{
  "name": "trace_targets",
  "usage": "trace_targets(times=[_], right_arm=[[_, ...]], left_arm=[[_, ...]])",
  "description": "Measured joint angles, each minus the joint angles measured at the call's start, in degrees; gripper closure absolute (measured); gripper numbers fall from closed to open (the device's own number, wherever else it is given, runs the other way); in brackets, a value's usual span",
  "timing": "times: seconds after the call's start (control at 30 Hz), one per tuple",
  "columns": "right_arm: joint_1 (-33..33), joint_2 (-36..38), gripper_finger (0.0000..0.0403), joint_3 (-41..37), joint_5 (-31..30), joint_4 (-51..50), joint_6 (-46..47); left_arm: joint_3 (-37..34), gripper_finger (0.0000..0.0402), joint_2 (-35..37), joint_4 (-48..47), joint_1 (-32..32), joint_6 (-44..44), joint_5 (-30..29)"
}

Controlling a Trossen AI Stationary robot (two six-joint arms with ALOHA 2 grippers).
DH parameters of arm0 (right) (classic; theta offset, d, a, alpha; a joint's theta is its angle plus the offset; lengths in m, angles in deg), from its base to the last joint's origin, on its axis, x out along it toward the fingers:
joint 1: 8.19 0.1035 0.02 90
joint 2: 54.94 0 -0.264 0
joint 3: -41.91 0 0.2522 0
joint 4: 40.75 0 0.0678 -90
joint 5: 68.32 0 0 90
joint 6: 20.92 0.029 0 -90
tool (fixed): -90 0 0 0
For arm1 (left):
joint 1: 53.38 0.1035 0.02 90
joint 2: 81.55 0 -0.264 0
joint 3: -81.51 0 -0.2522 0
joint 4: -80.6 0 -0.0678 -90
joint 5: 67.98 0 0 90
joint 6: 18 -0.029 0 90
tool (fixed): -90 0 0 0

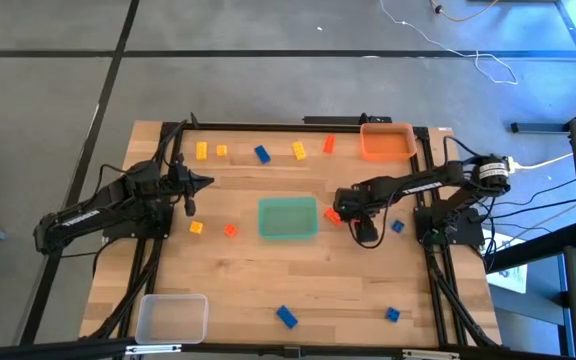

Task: Sort & place blocks by color
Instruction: Put the orange game piece into the orange bin

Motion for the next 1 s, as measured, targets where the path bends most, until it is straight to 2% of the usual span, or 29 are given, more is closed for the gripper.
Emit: trace_targets(times=[0.1, 0.23, 0.53, 0.63, 0.8, 1.0], right_arm=[[0.0, -0.1, 0.0211, -0.1, -0.3, -0.1, 1.7], [0.1, 0.5, 0.0263, -0.2, -0.4, 0.1, 1.8], [0.0, 0.6, 0.0263, 2.3, 0.0, -1.7, 8.2], [-0.3, 0.8, 0.0264, 5.5, -2.0, -2.1, 10.4], [-2.8, 0.7, 0.0263, 10.2, -1.7, -3.9, 16.1], [-6.7, 0.8, 0.0263, 17.3, -3.0, -10.4, 21.8]], left_arm=[[0.0, 0.0401, 0.0, 0.0, 0.0, 0.0, 0.0], [0.0, 0.0401, 0.0, 0.0, 0.0, 0.0, 0.0], [0.0, 0.0401, 0.0, 0.0, 0.0, 0.0, 0.0], [0.0, 0.0401, 0.0, 0.0, 0.0, 0.0, 0.0], [0.0, 0.0401, 0.0, 0.5, 0.0, 0.0, 0.0], [0.1, 0.0401, -0.4, 1.6, 0.0, 1.6, 0.1]])
